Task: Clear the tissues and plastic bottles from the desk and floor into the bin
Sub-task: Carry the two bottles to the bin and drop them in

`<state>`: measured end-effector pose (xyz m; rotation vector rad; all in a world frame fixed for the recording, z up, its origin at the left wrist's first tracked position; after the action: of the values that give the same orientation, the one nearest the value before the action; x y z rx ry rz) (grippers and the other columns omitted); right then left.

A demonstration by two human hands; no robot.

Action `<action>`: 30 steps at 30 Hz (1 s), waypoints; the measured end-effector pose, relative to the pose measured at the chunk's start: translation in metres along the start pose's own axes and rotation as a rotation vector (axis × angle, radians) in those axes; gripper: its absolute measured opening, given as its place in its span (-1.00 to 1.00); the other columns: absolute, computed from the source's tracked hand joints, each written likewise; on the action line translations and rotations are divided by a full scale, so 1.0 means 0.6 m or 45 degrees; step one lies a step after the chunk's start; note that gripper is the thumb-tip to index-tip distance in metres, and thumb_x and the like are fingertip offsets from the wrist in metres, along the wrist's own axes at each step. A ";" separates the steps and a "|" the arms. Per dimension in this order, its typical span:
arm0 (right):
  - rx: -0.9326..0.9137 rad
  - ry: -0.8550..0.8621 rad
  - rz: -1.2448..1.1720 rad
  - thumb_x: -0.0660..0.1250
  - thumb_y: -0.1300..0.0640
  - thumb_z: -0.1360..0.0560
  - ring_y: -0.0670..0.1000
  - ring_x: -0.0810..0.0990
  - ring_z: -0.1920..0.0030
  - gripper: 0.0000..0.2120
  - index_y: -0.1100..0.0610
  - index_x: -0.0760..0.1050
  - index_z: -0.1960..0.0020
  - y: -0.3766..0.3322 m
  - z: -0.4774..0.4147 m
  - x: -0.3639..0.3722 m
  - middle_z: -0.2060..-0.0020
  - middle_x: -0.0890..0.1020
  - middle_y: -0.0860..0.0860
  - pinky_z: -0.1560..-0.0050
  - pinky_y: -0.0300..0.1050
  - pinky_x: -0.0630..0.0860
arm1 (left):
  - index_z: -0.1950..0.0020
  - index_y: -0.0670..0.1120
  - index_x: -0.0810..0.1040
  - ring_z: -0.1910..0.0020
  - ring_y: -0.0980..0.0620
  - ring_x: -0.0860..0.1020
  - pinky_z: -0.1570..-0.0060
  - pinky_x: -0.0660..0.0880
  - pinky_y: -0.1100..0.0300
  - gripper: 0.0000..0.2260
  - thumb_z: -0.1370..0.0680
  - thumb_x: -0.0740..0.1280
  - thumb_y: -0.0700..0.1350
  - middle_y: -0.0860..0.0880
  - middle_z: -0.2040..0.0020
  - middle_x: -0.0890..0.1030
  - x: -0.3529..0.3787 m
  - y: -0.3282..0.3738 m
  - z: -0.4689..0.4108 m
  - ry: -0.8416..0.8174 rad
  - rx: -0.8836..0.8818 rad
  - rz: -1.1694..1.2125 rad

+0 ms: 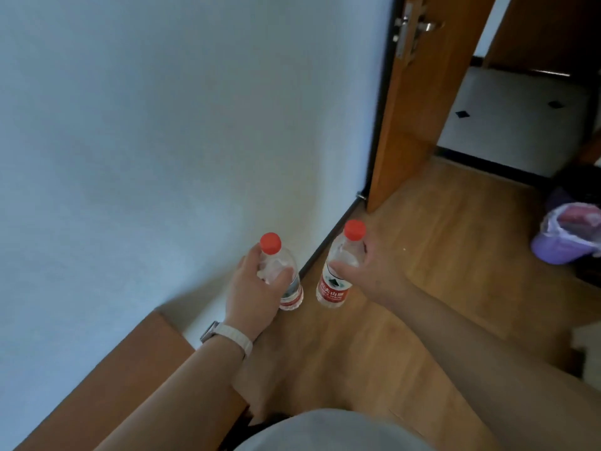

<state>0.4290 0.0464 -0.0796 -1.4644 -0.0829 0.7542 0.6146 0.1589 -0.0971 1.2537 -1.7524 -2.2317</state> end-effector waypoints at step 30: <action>0.523 0.993 0.058 0.48 -0.10 -0.36 -0.11 0.59 0.03 -0.52 -0.15 0.33 -0.18 0.135 -0.311 -0.445 0.00 0.56 -0.19 0.15 -0.22 0.53 | -0.09 0.12 0.54 -0.02 0.11 0.61 0.03 0.55 0.30 -0.78 -0.48 0.45 -0.04 0.17 -0.01 0.63 0.486 0.370 -0.519 -0.886 0.563 0.258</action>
<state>0.2811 -0.2550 -0.0773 -1.2725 0.6644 0.1746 0.5113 -0.3104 -0.0870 0.2658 -2.5653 -2.3970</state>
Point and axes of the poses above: each hand's wrist, its own z-axis away from the middle knuckle, its own x-axis out of the palm, y = z × x, the point moved 1 cm from there along -z, towards the middle knuckle
